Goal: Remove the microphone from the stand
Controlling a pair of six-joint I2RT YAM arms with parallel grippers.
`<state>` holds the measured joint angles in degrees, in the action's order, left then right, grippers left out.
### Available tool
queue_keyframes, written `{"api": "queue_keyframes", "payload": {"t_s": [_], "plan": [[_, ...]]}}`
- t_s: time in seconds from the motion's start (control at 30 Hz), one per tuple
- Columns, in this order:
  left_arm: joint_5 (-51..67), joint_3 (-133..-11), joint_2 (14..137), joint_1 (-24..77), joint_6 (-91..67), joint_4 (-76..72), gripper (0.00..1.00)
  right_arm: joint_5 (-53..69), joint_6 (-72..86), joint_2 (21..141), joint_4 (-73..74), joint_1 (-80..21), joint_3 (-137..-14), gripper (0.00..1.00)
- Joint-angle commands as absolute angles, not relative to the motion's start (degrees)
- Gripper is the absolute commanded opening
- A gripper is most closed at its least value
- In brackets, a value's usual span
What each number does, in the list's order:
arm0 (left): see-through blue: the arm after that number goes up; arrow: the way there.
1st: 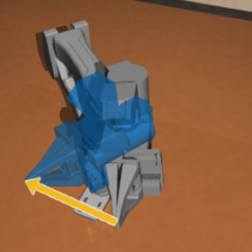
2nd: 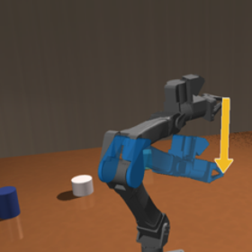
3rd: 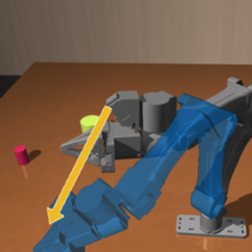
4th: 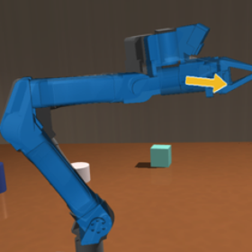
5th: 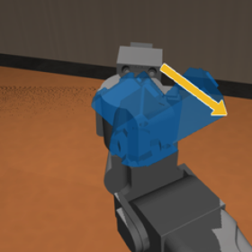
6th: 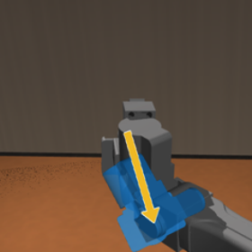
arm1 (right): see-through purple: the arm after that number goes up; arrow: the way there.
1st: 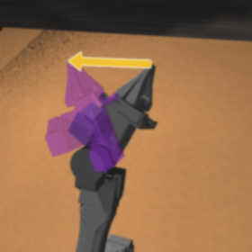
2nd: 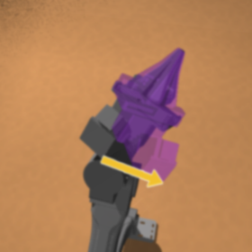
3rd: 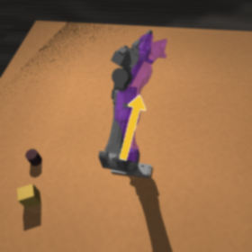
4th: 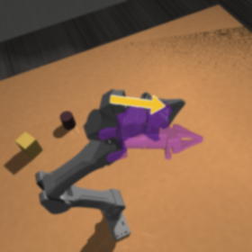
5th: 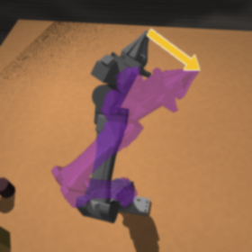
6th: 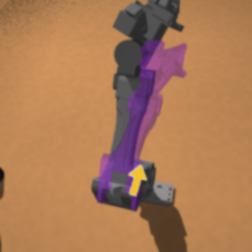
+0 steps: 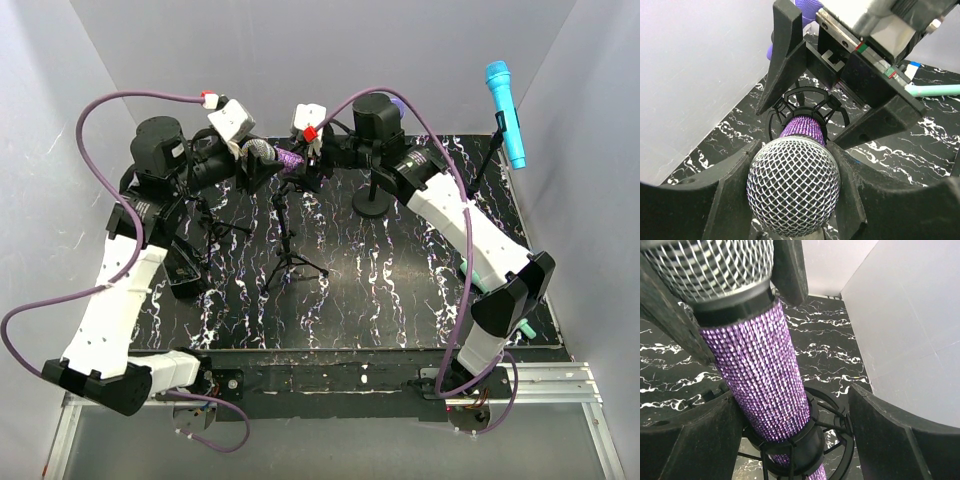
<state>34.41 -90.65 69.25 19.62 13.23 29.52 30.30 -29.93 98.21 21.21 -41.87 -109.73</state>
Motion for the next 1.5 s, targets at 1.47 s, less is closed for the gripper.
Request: {"api": "queue_keyframes", "payload": {"t_s": [1.47], "plan": [[14.33,-121.90,66.27,13.63,20.06,46.21,0.00,33.48,-26.54,94.40,27.69,-41.92,-117.15,0.98]]}}
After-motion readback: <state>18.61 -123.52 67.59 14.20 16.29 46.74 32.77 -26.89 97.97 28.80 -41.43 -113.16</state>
